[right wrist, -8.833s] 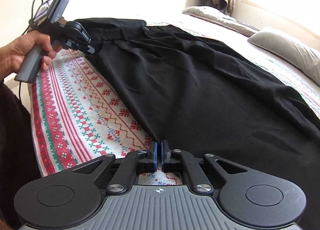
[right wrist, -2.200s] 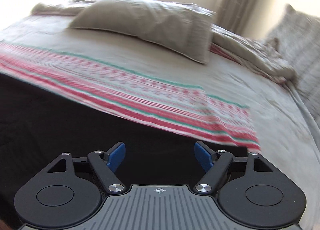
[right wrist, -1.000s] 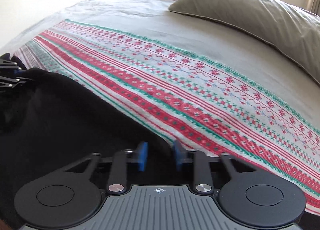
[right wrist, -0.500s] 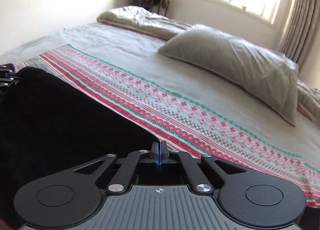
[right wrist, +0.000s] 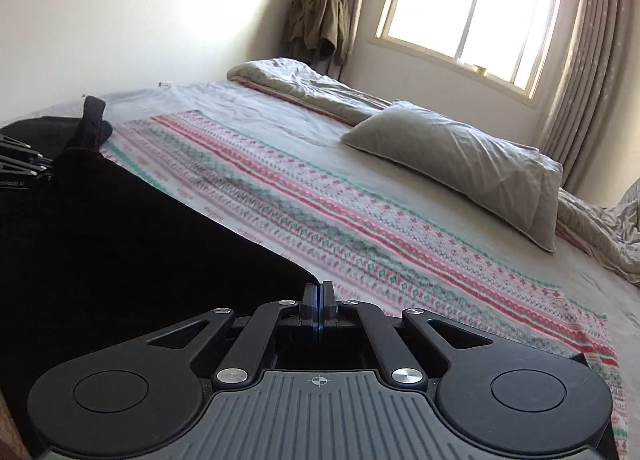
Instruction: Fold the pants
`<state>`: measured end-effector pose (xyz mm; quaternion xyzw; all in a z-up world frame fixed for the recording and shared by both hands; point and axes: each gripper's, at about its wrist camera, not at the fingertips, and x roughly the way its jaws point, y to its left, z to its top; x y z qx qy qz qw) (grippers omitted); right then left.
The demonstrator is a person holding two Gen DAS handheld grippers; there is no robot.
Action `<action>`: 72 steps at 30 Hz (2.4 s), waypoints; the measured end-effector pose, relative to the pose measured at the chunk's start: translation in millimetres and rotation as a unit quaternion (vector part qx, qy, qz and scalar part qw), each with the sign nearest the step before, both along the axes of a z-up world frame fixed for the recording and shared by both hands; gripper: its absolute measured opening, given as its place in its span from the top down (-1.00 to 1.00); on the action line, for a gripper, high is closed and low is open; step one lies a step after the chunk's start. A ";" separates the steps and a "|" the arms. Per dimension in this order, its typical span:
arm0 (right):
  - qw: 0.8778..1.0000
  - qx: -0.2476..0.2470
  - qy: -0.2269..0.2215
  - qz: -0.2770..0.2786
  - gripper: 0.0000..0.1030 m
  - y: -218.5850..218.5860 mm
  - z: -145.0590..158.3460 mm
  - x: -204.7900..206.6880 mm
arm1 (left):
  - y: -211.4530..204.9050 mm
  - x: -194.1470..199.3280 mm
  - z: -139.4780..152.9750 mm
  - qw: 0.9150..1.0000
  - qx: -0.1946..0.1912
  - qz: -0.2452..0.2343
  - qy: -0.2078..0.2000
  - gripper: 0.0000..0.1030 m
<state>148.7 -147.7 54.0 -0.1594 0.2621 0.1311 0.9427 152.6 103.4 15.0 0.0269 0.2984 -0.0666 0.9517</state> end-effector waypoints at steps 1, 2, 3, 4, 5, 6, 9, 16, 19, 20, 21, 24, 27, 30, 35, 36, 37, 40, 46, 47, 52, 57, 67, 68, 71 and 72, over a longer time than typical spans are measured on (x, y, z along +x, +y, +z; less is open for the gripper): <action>1.000 -0.003 0.003 0.001 1.00 3.5 -6.8 -11.1 | 0.7 -4.0 -4.9 1.000 -0.001 0.000 0.012 0.63; 1.000 -0.007 0.007 0.002 1.00 6.6 -13.6 -20.7 | 0.8 -8.3 -9.1 1.000 -0.001 0.001 0.022 0.63; 1.000 -0.010 0.011 0.000 1.00 9.2 -20.5 -28.9 | 0.7 -12.1 -13.2 0.999 0.000 0.002 0.033 0.62; 1.000 -0.010 0.018 -0.002 1.00 10.7 -27.5 -34.6 | 0.4 -15.0 -16.4 0.999 0.002 0.003 0.042 0.62; 1.000 -0.005 0.028 -0.005 1.00 11.0 -34.6 -37.5 | 0.7 -17.7 -20.8 0.999 0.005 0.003 0.049 0.61; 0.999 0.004 0.039 -0.008 1.00 9.3 -41.7 -39.7 | 1.7 -19.3 -25.4 0.998 0.008 0.003 0.056 0.59; 0.997 0.038 0.067 -0.020 1.00 2.8 -64.6 -46.0 | 7.3 -30.5 -33.3 0.998 0.007 0.001 0.063 0.50; 0.995 0.015 0.098 -0.016 0.81 9.5 -92.2 -58.8 | 31.6 -50.3 -30.3 0.997 -0.056 -0.010 0.056 -0.37; 0.995 0.022 0.092 -0.012 0.72 10.3 -88.8 -70.2 | 45.5 -55.0 -30.7 0.993 -0.097 0.016 0.059 -0.56; 0.997 0.013 0.081 -0.004 0.53 12.0 -88.8 -75.3 | 49.6 -54.5 -30.0 0.992 -0.113 0.024 0.059 -0.57; 0.998 0.001 0.069 0.005 0.25 14.8 -89.5 -79.9 | 53.5 -56.1 -28.8 0.989 -0.130 0.032 0.058 -0.61; 0.998 -0.048 0.032 0.012 0.02 28.8 -93.3 -93.3 | 64.2 -56.2 -28.9 0.981 -0.173 0.072 0.059 -0.66; 0.997 -0.076 0.011 0.027 0.02 41.2 -95.9 -98.6 | 73.9 -55.6 -28.2 0.972 -0.206 0.105 0.052 -0.66; 0.995 -0.094 -0.002 0.038 0.02 50.7 -98.4 -99.8 | 80.3 -52.0 -31.8 0.961 -0.234 0.141 0.046 -0.64; 0.992 -0.116 -0.023 0.055 0.08 62.6 -102.9 -93.7 | 87.1 -42.8 -36.6 0.942 -0.261 0.208 0.026 -0.15; 0.991 -0.119 -0.028 0.060 0.12 64.5 -104.2 -91.6 | 85.8 -41.3 -34.5 0.941 -0.256 0.221 0.012 0.12; 0.990 -0.121 -0.031 0.065 0.15 65.7 -105.8 -90.0 | 83.6 -40.9 -31.4 0.942 -0.245 0.231 -0.002 0.38; 0.989 -0.121 -0.025 0.081 0.97 67.2 -108.0 -85.0 | 79.6 -43.8 -18.4 0.948 -0.205 0.241 -0.043 0.45; 0.990 -0.109 -0.037 0.086 1.00 70.4 -88.3 -92.6 | 75.2 -47.7 -2.9 0.957 -0.156 0.232 -0.076 0.48; 0.989 -0.107 -0.041 0.092 1.00 70.4 -82.8 -97.3 | 78.3 -47.7 -2.8 0.956 -0.156 0.236 -0.073 0.48; 0.985 -0.101 -0.034 0.136 1.00 72.3 -71.0 -121.8 | 97.4 -47.2 -7.9 0.949 -0.167 0.263 -0.039 0.49; 0.970 -0.137 -0.003 0.201 1.00 92.2 -83.2 -141.0 | 103.0 -47.3 -16.6 0.946 -0.142 0.291 0.007 0.46; 0.972 -0.102 0.072 0.200 0.82 96.8 -87.0 -133.8 | 99.9 -54.4 -20.3 0.943 -0.086 0.315 0.064 -0.18; 0.974 -0.083 0.082 0.196 0.78 91.7 -83.5 -132.3 | 98.6 -58.8 -17.6 0.944 -0.090 0.312 0.063 -0.22; 0.978 -0.007 0.118 0.170 0.54 70.1 -71.4 -123.2 | 90.0 -68.9 -8.8 0.955 -0.096 0.277 0.051 -0.55; 0.979 0.016 0.126 0.158 0.37 61.4 -66.7 -119.4 | 84.9 -69.7 -4.3 0.958 -0.093 0.267 0.045 -0.59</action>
